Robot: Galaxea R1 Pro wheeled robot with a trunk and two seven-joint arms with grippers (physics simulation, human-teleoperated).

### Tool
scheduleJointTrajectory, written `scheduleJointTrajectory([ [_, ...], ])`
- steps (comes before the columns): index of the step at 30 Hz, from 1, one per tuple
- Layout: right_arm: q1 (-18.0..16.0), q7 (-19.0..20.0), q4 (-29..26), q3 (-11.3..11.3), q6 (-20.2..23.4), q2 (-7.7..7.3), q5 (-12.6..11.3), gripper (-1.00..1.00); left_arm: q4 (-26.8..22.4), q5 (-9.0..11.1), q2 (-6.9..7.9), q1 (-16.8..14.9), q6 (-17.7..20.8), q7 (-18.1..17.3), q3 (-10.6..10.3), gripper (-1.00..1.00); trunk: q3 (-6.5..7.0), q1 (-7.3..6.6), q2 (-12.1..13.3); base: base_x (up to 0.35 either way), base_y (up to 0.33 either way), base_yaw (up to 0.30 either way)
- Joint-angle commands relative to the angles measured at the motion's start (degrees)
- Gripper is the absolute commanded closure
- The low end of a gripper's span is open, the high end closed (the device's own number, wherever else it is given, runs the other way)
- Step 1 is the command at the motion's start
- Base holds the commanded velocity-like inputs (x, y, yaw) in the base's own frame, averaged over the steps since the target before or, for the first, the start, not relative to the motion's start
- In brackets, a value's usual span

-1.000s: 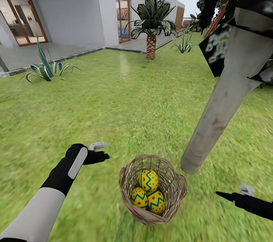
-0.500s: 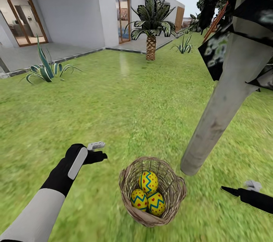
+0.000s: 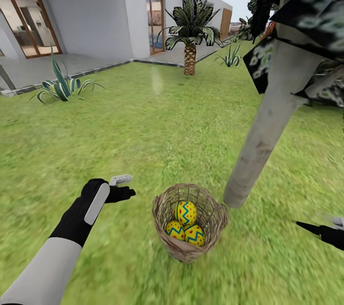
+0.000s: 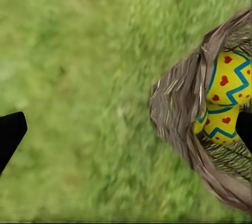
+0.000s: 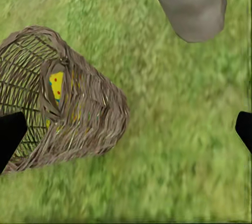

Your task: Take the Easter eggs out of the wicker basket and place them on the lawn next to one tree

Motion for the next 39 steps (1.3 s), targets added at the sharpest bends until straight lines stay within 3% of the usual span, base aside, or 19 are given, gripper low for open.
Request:
scheduleJointTrajectory([
  [1,-0.03,0.10,0.00,-0.40,0.50,-0.34,-0.30,-1.00,-0.05,0.58,0.06,-0.03,0.11,0.59,-0.15,-1.00,-0.05,-0.04,-0.02,-0.333,0.000,0.000],
  [5,-0.03,0.08,-0.22,-1.71,0.45,-1.63,-0.13,-1.00,-0.14,0.54,0.09,-0.03,0.11,0.64,-0.14,-1.00,-0.05,-0.04,-0.02,-0.274,0.000,0.000],
  [6,-0.03,0.08,-0.24,-11.46,0.41,-2.80,-0.11,-1.00,-0.16,0.54,0.10,-0.03,0.09,0.65,-0.12,-1.00,-0.05,-0.04,-0.02,-0.110,0.000,0.000],
  [9,-0.03,0.12,-0.95,-11.14,0.25,-2.65,0.31,-1.00,-0.24,0.56,0.38,-0.03,0.10,0.64,-0.05,-1.00,-0.05,-0.04,-0.02,-0.048,0.000,0.000],
  [11,-0.04,0.27,-3.73,-9.82,0.54,-2.61,2.82,-1.00,-0.72,0.60,0.57,-0.03,0.11,0.62,0.35,-1.00,-0.05,-0.04,-0.02,-0.012,0.000,0.000],
  [14,-0.03,0.39,-9.90,-7.80,2.60,-2.53,8.74,-1.00,-1.78,0.61,0.65,-0.03,0.11,0.64,1.85,-1.00,-0.05,-0.04,-0.02,-0.004,0.000,0.000],
  [16,-0.03,0.42,-15.51,-7.05,8.33,-2.39,14.14,-1.00,-2.27,0.57,0.70,-0.03,0.11,0.66,2.77,-1.00,-0.05,-0.04,-0.02,-0.001,0.000,0.000],
  [18,-0.03,0.48,-19.72,-5.68,13.14,-2.04,17.93,-1.00,-2.43,0.57,0.83,-0.03,0.11,0.67,3.08,-1.00,-0.05,-0.04,-0.02,0.000,0.000,0.000],
  [19,-0.03,0.48,-20.64,-5.12,14.06,-1.80,18.70,-1.00,-2.44,0.56,0.85,-0.03,0.11,0.67,3.12,-1.00,-0.05,-0.04,-0.02,0.000,0.000,0.000],
  [22,-0.03,0.46,-24.70,-0.60,17.10,0.67,21.65,-1.00,-2.51,0.55,0.92,-0.03,0.11,0.67,3.24,-1.00,-0.05,-0.04,-0.02,0.000,0.000,0.000],
  [23,-0.03,0.44,-25.65,2.16,17.77,1.98,22.30,-1.00,-2.51,0.54,0.93,-0.03,0.11,0.67,3.28,-1.00,-0.05,-0.04,-0.02,0.000,0.000,0.000],
  [26,-0.12,0.42,-26.85,8.31,19.68,4.33,22.91,-1.00,-2.51,0.53,0.94,-0.03,0.11,0.67,3.33,-1.00,-0.05,-0.04,-0.02,0.000,0.000,0.000],
  [29,-0.18,0.07,-30.16,12.01,24.89,6.98,23.14,-1.00,-2.51,0.53,0.94,-0.03,0.11,0.67,3.35,-1.00,-0.05,-0.04,-0.02,0.000,0.000,0.000],
  [31,-0.20,-0.96,-35.98,14.72,29.43,10.61,23.73,-1.00,-2.46,0.53,0.97,-0.03,0.11,0.67,3.37,-1.00,-0.05,-0.04,-0.02,0.000,0.000,0.000],
  [35,-0.20,-4.70,-43.30,16.20,32.72,15.46,27.47,-1.00,-2.30,0.47,1.01,-0.03,0.11,0.66,3.38,-1.00,-0.05,-0.04,-0.02,0.000,0.000,0.000],
  [39,-0.20,-6.79,-45.69,16.43,33.80,20.37,32.39,-1.00,-2.01,0.45,0.99,-0.03,0.11,0.60,3.38,-1.00,-0.05,-0.04,-0.02,0.000,0.000,0.000],
])
